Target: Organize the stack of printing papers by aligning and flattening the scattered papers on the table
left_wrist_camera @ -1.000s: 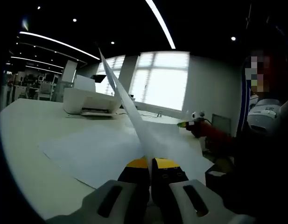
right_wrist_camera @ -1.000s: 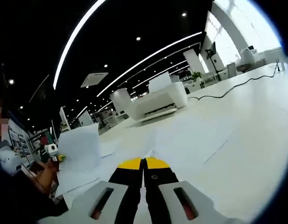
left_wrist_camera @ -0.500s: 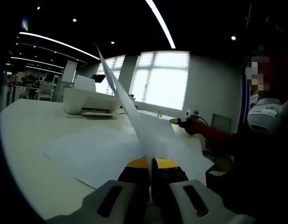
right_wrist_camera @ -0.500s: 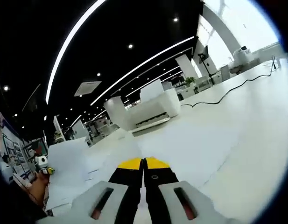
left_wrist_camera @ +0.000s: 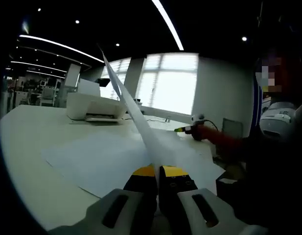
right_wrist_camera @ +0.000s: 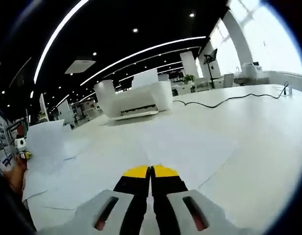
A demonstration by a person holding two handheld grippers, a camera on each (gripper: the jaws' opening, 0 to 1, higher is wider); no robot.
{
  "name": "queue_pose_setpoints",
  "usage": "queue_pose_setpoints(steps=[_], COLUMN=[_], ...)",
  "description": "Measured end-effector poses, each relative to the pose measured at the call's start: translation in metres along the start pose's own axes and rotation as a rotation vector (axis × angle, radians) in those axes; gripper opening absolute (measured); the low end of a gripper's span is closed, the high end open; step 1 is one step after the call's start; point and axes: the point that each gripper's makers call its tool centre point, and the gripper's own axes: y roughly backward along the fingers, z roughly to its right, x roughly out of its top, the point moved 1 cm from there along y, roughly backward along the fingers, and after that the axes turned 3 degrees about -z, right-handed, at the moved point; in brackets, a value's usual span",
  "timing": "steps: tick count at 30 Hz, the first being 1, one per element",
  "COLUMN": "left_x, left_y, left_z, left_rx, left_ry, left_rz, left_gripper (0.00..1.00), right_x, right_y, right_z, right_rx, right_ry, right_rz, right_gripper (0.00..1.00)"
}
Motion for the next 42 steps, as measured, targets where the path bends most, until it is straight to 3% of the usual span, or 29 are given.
queue_pose_setpoints(steps=[4, 10, 15, 21, 31, 42], left_x=[0.000, 0.000, 0.000, 0.000, 0.001, 0.001], left_y=[0.000, 0.001, 0.000, -0.001, 0.001, 0.001], left_z=[0.000, 0.000, 0.001, 0.003, 0.001, 0.002], left_rx=[-0.001, -0.005, -0.009, -0.008, -0.007, -0.007], left_ry=[-0.004, -0.009, -0.011, -0.013, -0.013, -0.016], left_rz=[-0.001, 0.001, -0.001, 0.001, 0.001, 0.002], left_gripper=[0.07, 0.07, 0.07, 0.07, 0.07, 0.07], right_x=[-0.003, -0.014, -0.018, -0.020, -0.019, -0.021], right_y=[-0.001, 0.004, 0.001, -0.008, -0.009, -0.004], right_z=[-0.004, 0.003, 0.000, 0.000, -0.014, -0.016], right_rx=[-0.042, -0.085, -0.076, -0.082, -0.075, -0.095], right_ry=[0.067, 0.110, 0.159, 0.202, 0.305, 0.367], right_rz=[-0.019, -0.065, -0.094, -0.122, -0.088, -0.087], right_gripper=[0.26, 0.51, 0.55, 0.51, 0.19, 0.00])
